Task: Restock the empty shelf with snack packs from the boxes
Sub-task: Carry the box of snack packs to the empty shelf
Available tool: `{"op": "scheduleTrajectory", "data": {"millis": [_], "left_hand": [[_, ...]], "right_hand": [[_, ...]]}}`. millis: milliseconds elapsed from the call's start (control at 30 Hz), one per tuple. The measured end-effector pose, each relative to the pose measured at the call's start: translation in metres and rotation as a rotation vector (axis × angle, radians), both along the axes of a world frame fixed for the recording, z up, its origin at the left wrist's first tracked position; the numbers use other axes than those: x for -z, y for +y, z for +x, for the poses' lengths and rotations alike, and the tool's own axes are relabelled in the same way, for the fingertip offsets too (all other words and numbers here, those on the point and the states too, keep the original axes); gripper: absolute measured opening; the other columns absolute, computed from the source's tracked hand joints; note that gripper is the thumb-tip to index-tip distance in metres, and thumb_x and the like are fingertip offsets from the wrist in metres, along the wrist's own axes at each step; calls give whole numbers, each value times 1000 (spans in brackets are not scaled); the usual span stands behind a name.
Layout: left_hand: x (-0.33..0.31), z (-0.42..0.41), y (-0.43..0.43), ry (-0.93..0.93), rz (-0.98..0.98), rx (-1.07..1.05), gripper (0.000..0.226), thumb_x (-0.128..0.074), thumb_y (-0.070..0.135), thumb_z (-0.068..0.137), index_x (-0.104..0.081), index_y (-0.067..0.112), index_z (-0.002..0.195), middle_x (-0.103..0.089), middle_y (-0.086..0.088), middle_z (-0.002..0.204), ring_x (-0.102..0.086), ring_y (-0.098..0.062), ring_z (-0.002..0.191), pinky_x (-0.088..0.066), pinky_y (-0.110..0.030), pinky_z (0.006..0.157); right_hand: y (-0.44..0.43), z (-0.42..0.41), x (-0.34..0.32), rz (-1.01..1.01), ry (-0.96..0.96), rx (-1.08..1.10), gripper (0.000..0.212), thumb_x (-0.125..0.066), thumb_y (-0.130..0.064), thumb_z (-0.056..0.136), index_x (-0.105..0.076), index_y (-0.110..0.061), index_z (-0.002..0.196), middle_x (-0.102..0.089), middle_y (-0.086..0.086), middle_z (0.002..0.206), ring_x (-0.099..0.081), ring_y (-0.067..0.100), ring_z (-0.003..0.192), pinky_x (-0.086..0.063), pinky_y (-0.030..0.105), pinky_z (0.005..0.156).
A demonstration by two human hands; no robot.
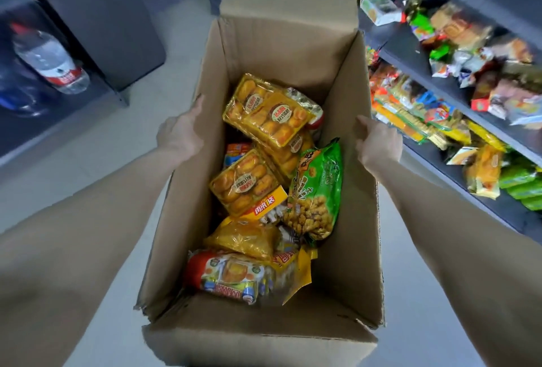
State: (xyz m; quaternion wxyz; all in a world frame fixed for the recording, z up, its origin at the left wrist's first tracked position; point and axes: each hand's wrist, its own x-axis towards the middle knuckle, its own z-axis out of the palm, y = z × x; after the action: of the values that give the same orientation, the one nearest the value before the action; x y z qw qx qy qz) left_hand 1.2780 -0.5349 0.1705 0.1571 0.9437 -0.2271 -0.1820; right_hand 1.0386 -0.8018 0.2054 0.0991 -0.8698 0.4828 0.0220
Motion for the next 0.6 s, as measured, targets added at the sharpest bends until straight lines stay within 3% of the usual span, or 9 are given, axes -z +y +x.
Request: {"op": "scheduleTrajectory", "data": {"millis": [200, 300, 400, 600], "left_hand": [[-2, 154, -75, -27, 4, -58, 107, -47, -13, 76, -7, 49, 154, -61, -17, 128, -61, -40, 99, -52, -38, 74], [-3, 227, -102, -30, -2, -108, 103, -48, -12, 79, -9, 46, 155, -61, -19, 128, -61, -39, 104, -54, -43, 88], [1, 301, -126, -44, 35, -137, 101, -50, -6, 81, -6, 44, 156, -65, -19, 120, -61, -40, 102, -52, -43, 90], [31, 446, -171, 5, 29, -208, 104, -52, -4, 80, -2, 51, 153, -68, -18, 108, -64, -37, 85, -57, -47, 84]], "right_hand": [[-102, 181, 7, 74, -19, -57, 62, -59, -8, 89, -50, -37, 143, -65, 19, 120, -60, 41, 112, -50, 43, 92], [-145, 268, 9, 78, -13, -115, 62, -61, -12, 88, -50, -39, 142, -64, 21, 123, -59, 41, 114, -49, 42, 95], [-180, 359, 7, 90, -11, -176, 60, -63, -16, 88, -50, -37, 142, -63, 20, 124, -59, 41, 114, -48, 41, 95], [-240, 520, 22, 52, 34, -245, 60, -63, -16, 89, -49, -39, 143, -63, 18, 123, -59, 40, 112, -50, 41, 89]]}}
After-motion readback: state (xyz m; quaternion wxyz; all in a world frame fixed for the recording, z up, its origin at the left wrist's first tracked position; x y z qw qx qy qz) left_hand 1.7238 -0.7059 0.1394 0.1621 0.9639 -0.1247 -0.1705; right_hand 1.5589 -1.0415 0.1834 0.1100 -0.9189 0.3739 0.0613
